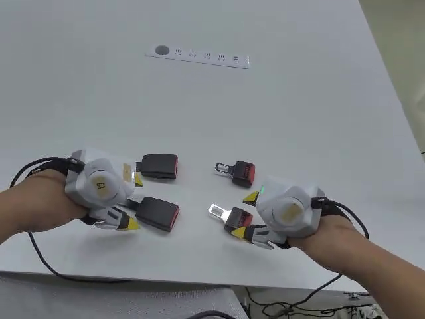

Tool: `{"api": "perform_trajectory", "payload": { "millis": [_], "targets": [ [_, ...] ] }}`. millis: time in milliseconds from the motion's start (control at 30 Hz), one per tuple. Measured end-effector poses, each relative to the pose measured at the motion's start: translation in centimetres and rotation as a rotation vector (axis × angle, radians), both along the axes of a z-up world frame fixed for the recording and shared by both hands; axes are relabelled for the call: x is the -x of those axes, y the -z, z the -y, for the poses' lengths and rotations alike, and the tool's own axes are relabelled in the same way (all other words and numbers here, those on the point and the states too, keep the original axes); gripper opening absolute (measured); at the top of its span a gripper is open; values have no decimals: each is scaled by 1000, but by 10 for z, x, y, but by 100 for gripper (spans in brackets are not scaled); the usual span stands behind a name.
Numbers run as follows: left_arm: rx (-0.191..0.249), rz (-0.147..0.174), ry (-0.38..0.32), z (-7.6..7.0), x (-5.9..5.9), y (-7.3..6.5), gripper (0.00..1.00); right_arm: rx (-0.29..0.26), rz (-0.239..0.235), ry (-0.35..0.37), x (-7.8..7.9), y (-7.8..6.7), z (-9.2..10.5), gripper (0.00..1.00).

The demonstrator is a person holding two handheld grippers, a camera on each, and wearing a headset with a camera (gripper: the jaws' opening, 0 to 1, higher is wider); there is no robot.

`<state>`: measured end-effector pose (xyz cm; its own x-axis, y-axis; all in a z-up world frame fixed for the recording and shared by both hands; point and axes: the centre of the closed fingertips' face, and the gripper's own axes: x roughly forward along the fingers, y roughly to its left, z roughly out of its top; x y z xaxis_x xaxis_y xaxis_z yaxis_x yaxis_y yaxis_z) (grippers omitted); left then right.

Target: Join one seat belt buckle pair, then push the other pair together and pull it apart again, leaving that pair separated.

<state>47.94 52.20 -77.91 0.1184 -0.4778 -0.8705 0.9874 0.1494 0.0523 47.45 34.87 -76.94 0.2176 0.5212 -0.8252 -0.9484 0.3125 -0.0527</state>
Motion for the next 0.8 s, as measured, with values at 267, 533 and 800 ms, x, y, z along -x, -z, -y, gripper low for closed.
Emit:
{"api": "perform_trajectory", "payload": {
  "millis": [267,533,800],
  "targets": [
    [-22,1,38,5,1,6,49,38,-43,-16,4,11,6,35],
    [-24,-11,64,13,0,11,45,60,-60,-53,7,18,6,33],
    [-32,-13,104,16,5,15,38,94,-59,-122,7,27,8,33]
  ]
}}
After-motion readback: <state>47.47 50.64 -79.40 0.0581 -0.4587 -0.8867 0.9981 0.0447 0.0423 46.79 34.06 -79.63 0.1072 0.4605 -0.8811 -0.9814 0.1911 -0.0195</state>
